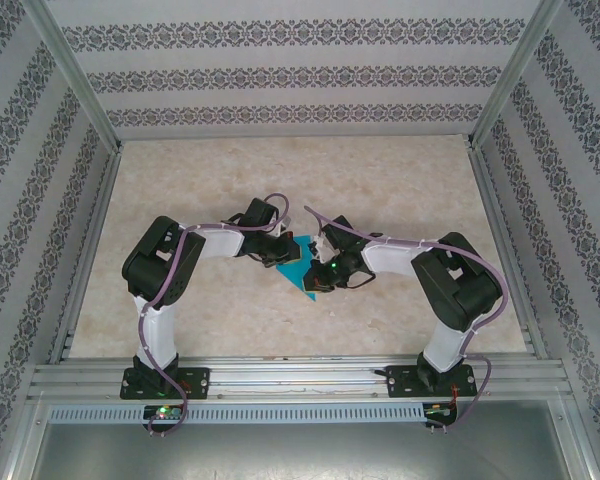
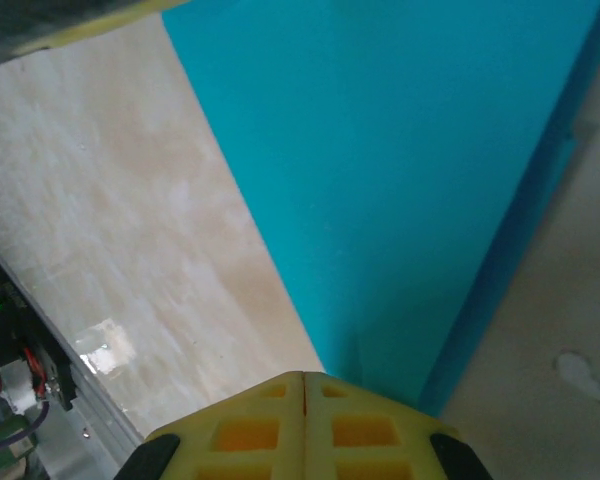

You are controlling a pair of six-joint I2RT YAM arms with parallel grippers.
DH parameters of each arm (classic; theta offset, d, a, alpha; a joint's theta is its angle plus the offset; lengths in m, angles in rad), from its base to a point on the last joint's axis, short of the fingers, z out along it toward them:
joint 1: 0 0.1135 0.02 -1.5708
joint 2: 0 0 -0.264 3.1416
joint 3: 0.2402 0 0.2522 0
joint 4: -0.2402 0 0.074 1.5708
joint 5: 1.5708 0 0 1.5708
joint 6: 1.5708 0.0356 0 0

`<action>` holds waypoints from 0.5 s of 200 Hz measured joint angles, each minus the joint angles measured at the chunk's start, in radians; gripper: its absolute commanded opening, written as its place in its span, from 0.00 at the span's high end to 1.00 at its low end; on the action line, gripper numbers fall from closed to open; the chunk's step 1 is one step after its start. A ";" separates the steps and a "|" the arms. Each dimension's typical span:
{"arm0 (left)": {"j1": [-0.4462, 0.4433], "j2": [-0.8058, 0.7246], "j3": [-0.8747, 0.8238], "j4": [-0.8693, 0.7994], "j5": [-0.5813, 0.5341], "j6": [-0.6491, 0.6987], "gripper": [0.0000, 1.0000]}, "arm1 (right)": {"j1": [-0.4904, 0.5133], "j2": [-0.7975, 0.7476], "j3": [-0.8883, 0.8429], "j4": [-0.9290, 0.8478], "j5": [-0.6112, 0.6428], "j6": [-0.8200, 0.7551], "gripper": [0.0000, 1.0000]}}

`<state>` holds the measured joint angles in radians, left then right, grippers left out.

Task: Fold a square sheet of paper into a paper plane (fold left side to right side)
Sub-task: Fourth fold the wing at the center of the table.

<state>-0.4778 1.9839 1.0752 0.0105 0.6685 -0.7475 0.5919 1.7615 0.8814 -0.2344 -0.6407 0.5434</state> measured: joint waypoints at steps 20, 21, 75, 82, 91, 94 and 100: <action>0.000 0.000 0.000 -0.001 -0.002 0.000 1.00 | 0.000 0.000 0.000 -0.014 0.024 -0.001 1.00; 0.000 0.000 0.000 -0.001 -0.002 0.000 1.00 | 0.000 0.000 0.000 -0.016 0.025 -0.001 1.00; 0.000 0.002 0.005 -0.003 -0.008 0.001 1.00 | 0.000 0.000 0.000 -0.051 0.061 -0.020 1.00; 0.000 0.002 0.005 -0.003 -0.008 0.001 1.00 | 0.000 0.000 0.000 -0.051 0.061 -0.021 1.00; 0.000 0.002 0.005 -0.003 -0.008 0.001 1.00 | 0.000 0.000 0.000 -0.053 0.064 -0.023 1.00; 0.000 0.002 0.005 -0.003 -0.008 0.001 1.00 | 0.000 0.000 0.000 -0.053 0.065 -0.024 1.00; 0.000 0.002 0.005 -0.003 -0.008 0.001 1.00 | 0.000 -0.001 0.000 -0.053 0.066 -0.025 1.00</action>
<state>-0.4782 1.9862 1.0805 0.0074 0.6609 -0.7464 0.5919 1.7607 0.8814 -0.2878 -0.5751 0.5182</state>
